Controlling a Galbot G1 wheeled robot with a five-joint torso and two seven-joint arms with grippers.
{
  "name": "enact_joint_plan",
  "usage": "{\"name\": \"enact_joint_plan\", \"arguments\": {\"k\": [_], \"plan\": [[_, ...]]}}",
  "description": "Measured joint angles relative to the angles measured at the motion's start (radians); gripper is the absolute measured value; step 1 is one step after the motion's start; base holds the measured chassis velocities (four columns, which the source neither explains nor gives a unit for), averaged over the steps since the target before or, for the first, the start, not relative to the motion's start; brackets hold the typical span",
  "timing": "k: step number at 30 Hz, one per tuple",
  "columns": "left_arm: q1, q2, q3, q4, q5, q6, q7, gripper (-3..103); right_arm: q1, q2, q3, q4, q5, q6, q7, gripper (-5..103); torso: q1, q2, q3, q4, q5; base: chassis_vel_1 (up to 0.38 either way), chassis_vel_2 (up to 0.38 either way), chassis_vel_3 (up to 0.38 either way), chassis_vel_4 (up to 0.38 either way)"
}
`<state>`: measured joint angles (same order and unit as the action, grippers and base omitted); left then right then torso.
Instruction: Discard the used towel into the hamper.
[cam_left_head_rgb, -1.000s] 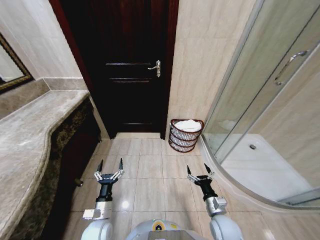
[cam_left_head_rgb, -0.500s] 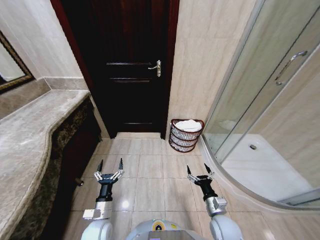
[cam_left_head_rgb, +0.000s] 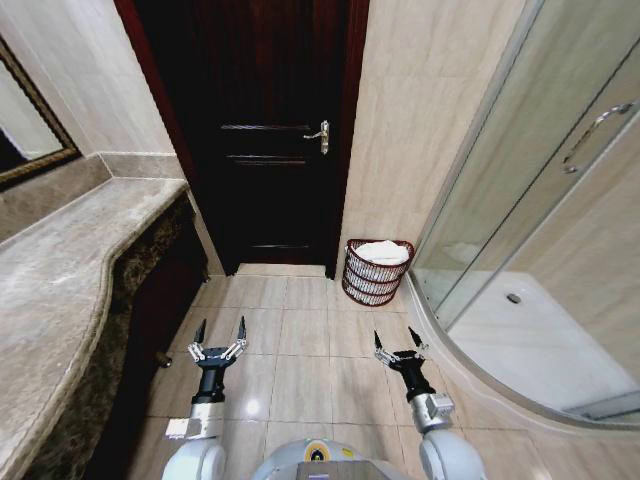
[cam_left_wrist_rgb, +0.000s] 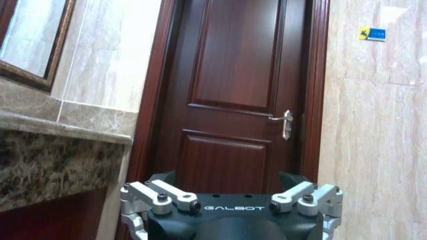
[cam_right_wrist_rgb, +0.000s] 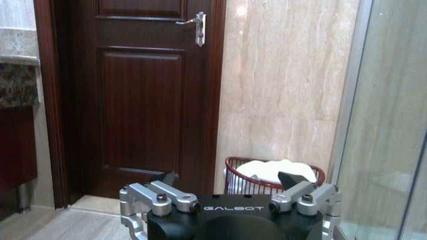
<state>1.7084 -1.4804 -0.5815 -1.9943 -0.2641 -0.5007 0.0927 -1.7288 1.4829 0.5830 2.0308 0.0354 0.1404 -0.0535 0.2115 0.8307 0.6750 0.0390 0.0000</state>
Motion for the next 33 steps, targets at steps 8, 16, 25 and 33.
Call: {"name": "enact_joint_plan", "arguments": {"k": [8,16,25,33], "plan": [[0.0,0.0,0.0,0.0,0.0,0.0,0.0,100,0.0,0.0,0.0,0.0,0.0,0.0,0.0,100,0.018,0.037,0.019,0.0,0.0,0.0,0.0,0.0,0.0],[0.0,0.0,0.0,0.0,0.0,0.0,0.0,100,0.0,0.0,0.0,0.0,0.0,0.0,0.0,100,0.04,0.083,0.044,0.0,0.0,0.0,0.0,0.0,0.0],[0.0,0.0,0.0,0.0,0.0,0.0,0.0,100,0.0,0.0,0.0,0.0,0.0,0.0,0.0,100,0.059,0.124,0.064,0.0,0.0,0.0,0.0,0.0,0.0],[0.0,0.0,0.0,0.0,0.0,0.0,0.0,100,0.0,0.0,0.0,0.0,0.0,0.0,0.0,100,0.077,0.161,0.083,0.0,0.0,0.0,0.0,0.0,0.0]]}}
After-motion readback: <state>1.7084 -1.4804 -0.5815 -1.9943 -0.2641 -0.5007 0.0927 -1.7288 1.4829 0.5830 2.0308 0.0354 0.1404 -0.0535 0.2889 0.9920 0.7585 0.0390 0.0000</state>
